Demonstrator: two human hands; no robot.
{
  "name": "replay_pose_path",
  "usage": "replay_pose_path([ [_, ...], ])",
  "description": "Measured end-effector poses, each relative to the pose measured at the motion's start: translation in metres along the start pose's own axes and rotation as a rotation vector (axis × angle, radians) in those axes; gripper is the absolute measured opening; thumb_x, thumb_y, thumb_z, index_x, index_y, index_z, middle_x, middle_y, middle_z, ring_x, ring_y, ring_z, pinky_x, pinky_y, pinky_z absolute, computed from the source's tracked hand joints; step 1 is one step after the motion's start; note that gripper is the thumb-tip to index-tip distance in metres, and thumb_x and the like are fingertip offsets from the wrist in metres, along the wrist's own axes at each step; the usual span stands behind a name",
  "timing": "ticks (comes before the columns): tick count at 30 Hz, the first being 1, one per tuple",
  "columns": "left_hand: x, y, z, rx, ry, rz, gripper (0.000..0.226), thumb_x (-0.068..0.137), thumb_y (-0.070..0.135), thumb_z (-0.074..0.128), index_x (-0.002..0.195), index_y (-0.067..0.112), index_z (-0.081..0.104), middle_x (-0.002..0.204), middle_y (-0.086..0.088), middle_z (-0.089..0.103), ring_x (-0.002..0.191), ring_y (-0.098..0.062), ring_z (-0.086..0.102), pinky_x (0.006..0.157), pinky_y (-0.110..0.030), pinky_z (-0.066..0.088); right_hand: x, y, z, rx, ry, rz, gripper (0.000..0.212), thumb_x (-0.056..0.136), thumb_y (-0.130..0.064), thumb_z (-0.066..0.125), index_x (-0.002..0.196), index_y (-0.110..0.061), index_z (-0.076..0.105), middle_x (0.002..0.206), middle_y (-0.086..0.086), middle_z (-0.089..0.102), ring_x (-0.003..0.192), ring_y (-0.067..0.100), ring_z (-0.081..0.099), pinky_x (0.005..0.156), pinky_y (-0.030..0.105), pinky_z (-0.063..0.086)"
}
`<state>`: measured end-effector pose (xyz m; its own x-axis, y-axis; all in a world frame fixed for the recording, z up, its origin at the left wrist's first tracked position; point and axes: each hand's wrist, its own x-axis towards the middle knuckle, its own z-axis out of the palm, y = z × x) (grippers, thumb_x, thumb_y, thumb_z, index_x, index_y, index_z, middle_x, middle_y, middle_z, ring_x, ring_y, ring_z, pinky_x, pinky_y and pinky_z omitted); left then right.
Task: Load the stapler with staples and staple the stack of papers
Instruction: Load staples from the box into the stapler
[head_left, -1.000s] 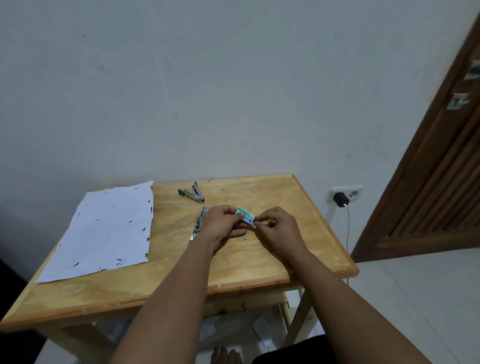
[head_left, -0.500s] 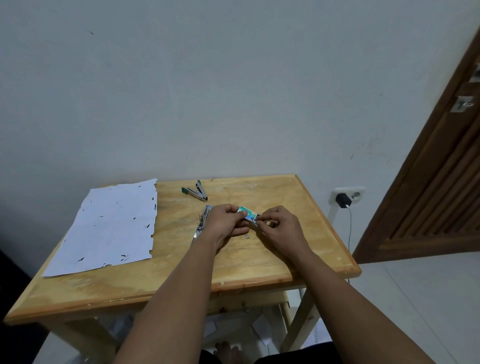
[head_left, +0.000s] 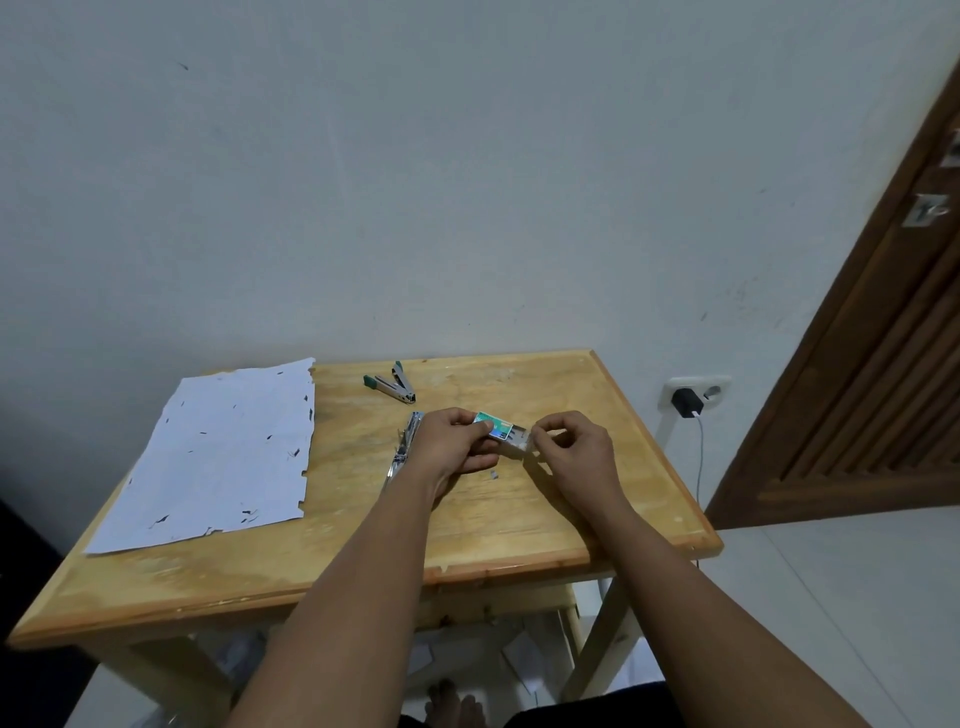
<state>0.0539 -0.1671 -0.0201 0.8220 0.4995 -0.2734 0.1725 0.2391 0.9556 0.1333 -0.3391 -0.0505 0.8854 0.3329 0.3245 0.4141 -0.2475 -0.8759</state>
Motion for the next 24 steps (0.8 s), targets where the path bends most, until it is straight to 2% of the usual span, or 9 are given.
replay_pose_path([
  [3, -0.0006, 0.0006, -0.0001, -0.002, 0.002, 0.001, 0.012, 0.099, 0.005, 0.069, 0.11, 0.001, 0.067, 0.098, -0.021, 0.078, 0.084, -0.024, 0.08, 0.072, -0.038, 0.068, -0.0003, -0.0005, -0.0003, 0.007, -0.001, 0.021, 0.007, 0.096, -0.022, 0.074, 0.101, -0.017, 0.078, 0.097, -0.006, 0.075, 0.089, 0.011, 0.072, 0.062, 0.024, 0.06],
  [9, 0.0, -0.0004, -0.0003, 0.002, -0.004, -0.007, 0.015, 0.099, 0.006, 0.07, 0.112, -0.001, 0.067, 0.098, -0.022, 0.079, 0.085, -0.025, 0.081, 0.075, -0.04, 0.068, -0.0015, 0.0006, 0.0047, -0.144, -0.104, -0.156, 0.013, 0.096, -0.02, 0.074, 0.106, -0.015, 0.081, 0.102, -0.007, 0.067, 0.089, 0.004, 0.064, 0.07, 0.013, 0.053],
  [14, 0.0, -0.0006, 0.0001, -0.004, -0.007, -0.009, 0.018, 0.098, 0.005, 0.071, 0.114, -0.002, 0.067, 0.098, -0.023, 0.079, 0.086, -0.026, 0.081, 0.075, -0.041, 0.068, -0.0018, -0.0004, 0.0051, -0.136, -0.049, -0.135, 0.017, 0.098, -0.023, 0.071, 0.106, -0.012, 0.082, 0.1, -0.006, 0.066, 0.092, 0.007, 0.066, 0.071, 0.02, 0.057],
  [19, -0.0004, 0.0004, -0.0001, 0.0, -0.038, -0.016, 0.019, 0.098, 0.004, 0.071, 0.116, -0.001, 0.066, 0.101, -0.023, 0.078, 0.089, -0.028, 0.081, 0.076, -0.04, 0.068, 0.0005, -0.0032, 0.0063, -0.174, -0.054, -0.077, 0.021, 0.095, -0.029, 0.076, 0.11, -0.016, 0.082, 0.1, -0.008, 0.067, 0.091, 0.006, 0.064, 0.068, 0.016, 0.052],
  [24, 0.0005, 0.0007, -0.0018, 0.015, -0.047, -0.012, 0.019, 0.098, 0.004, 0.071, 0.116, 0.0, 0.067, 0.102, -0.023, 0.078, 0.092, -0.029, 0.081, 0.085, -0.045, 0.066, 0.0009, -0.0064, 0.0076, -0.207, -0.087, -0.048, 0.019, 0.091, -0.029, 0.08, 0.107, -0.019, 0.082, 0.099, -0.01, 0.066, 0.09, 0.002, 0.062, 0.069, 0.014, 0.048],
])
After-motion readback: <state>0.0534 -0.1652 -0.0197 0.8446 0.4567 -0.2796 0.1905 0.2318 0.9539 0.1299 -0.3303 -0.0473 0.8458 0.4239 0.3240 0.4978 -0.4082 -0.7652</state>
